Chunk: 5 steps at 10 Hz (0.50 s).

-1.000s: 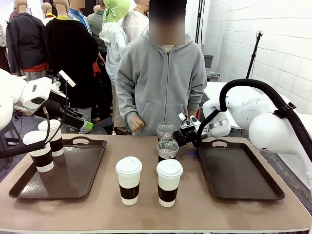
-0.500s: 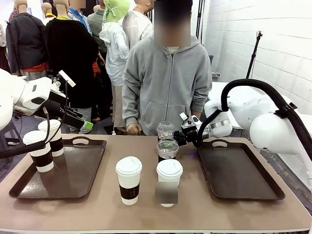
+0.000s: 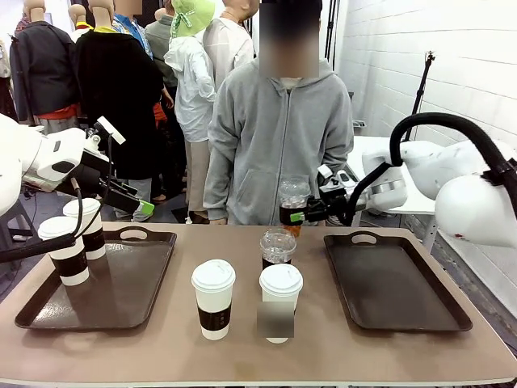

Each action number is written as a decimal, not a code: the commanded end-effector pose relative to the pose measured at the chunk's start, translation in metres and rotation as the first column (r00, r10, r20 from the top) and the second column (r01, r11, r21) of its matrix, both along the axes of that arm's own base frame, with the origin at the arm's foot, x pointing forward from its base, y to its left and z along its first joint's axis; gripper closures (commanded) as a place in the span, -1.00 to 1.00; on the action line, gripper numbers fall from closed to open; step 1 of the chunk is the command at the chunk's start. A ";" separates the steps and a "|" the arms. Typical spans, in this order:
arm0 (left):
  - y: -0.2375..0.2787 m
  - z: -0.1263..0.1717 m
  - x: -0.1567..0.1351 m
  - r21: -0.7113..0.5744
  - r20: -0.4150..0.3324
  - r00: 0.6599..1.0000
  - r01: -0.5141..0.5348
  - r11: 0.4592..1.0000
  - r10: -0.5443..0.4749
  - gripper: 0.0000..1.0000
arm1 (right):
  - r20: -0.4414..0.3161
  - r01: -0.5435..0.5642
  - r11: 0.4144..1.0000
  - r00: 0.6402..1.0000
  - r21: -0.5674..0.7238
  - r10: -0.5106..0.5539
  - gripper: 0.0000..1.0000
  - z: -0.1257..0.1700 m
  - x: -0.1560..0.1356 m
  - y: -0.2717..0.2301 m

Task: Distribute the coffee onto the tray.
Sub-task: Pick up one iced Americano and place it on the right Handle tray.

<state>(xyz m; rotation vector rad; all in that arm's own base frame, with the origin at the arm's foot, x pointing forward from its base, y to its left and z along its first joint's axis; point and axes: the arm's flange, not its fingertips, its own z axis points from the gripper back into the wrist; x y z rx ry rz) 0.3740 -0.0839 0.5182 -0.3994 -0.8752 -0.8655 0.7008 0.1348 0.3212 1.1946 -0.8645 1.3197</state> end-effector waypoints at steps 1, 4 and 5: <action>0.001 -0.002 0.000 -0.007 -0.005 1.000 0.002 1.000 -0.002 -1.00 | -0.016 -0.011 1.000 1.000 -0.004 0.011 -0.34 0.020 -0.020 -0.031; 0.001 -0.002 0.000 -0.007 -0.005 1.000 0.002 1.000 -0.002 -1.00 | 0.012 0.028 0.999 1.000 -0.032 -0.028 -0.34 0.030 -0.042 -0.080; 0.001 -0.002 0.000 -0.007 -0.005 1.000 0.002 1.000 -0.002 -1.00 | 0.018 0.034 0.999 0.999 -0.038 -0.033 -0.34 0.030 -0.051 -0.094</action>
